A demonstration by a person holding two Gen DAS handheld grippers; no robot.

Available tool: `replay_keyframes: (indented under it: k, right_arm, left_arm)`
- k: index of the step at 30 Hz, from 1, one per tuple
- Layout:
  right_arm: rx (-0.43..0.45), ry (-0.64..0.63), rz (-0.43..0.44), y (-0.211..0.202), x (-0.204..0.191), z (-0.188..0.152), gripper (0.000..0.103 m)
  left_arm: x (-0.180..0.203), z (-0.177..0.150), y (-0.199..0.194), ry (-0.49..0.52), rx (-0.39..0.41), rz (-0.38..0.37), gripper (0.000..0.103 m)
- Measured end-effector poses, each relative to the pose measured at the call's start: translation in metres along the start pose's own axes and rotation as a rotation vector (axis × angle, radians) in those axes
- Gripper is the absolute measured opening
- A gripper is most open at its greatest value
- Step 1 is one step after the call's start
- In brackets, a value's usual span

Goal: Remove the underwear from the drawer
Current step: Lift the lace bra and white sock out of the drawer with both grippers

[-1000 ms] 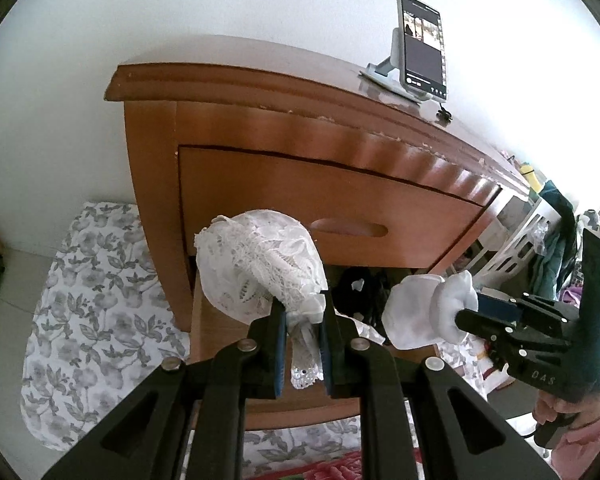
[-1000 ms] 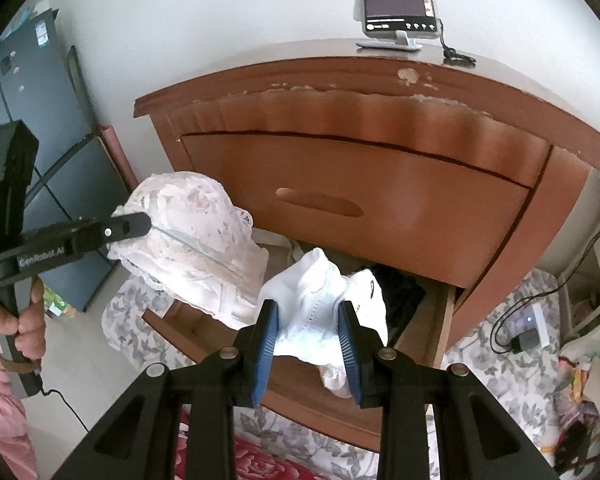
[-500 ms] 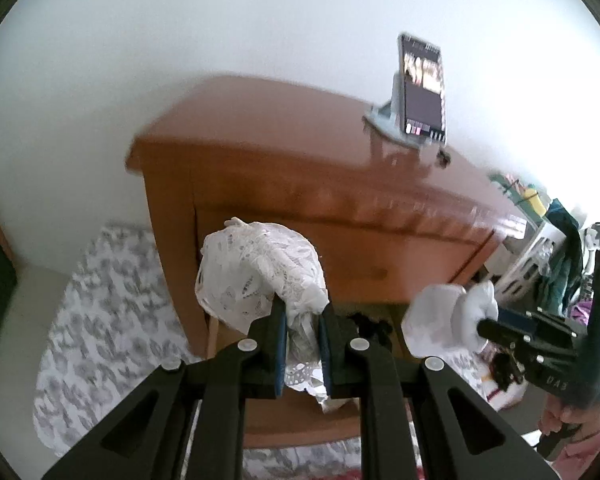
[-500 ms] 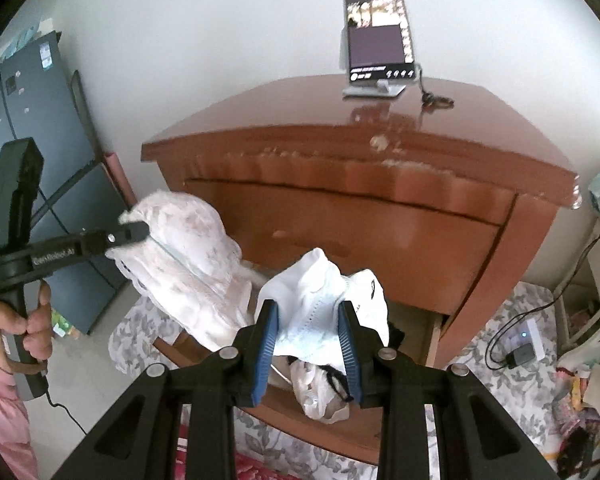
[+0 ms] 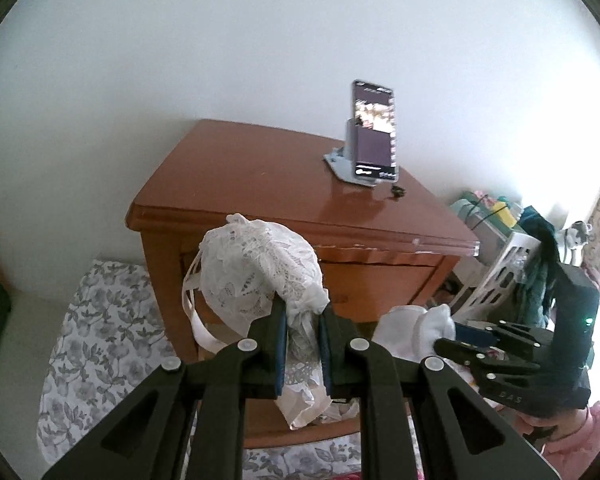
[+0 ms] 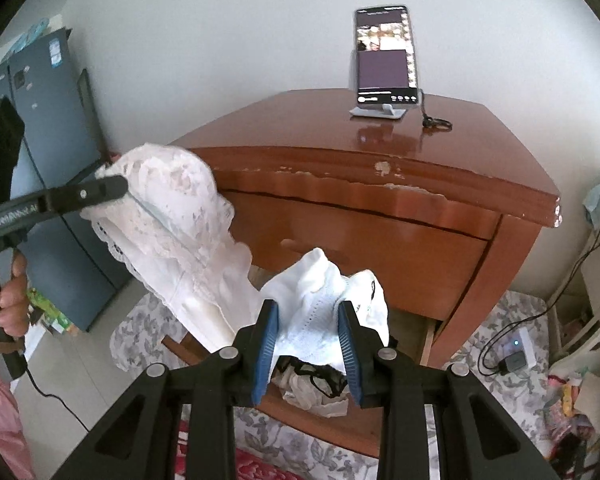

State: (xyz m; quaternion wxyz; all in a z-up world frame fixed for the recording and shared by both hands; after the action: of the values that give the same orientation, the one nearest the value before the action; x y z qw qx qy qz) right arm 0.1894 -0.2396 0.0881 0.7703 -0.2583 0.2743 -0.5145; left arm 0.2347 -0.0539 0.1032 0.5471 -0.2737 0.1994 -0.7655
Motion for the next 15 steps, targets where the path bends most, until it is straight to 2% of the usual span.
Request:
replay_keyframes:
  k: [6, 15]
  right_arm:
    - [0.005, -0.051, -0.016, -0.014, -0.014, -0.003, 0.032]
    - [0.012, -0.109, -0.024, -0.033, -0.032, -0.007, 0.032]
  left_arm:
    - [0.004, -0.003, -0.026, 0.022, 0.035, -0.015, 0.014]
    - [-0.006, 0.011, -0.055, -0.025, 0.084, 0.002, 0.014]
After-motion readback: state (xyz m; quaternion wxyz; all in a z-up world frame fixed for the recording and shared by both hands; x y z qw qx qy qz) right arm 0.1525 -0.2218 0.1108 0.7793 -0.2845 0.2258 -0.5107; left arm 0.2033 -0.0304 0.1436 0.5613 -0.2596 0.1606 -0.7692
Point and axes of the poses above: each gripper's, at about its wrist camera, not at the fingertips, and y roughly the way its jaws point, x to its right, z to its top, the point moved 7 cm from there along y, roughly the way its jaws point, and after that the axes turned 4 degrees about z, right-handed, at the moved point
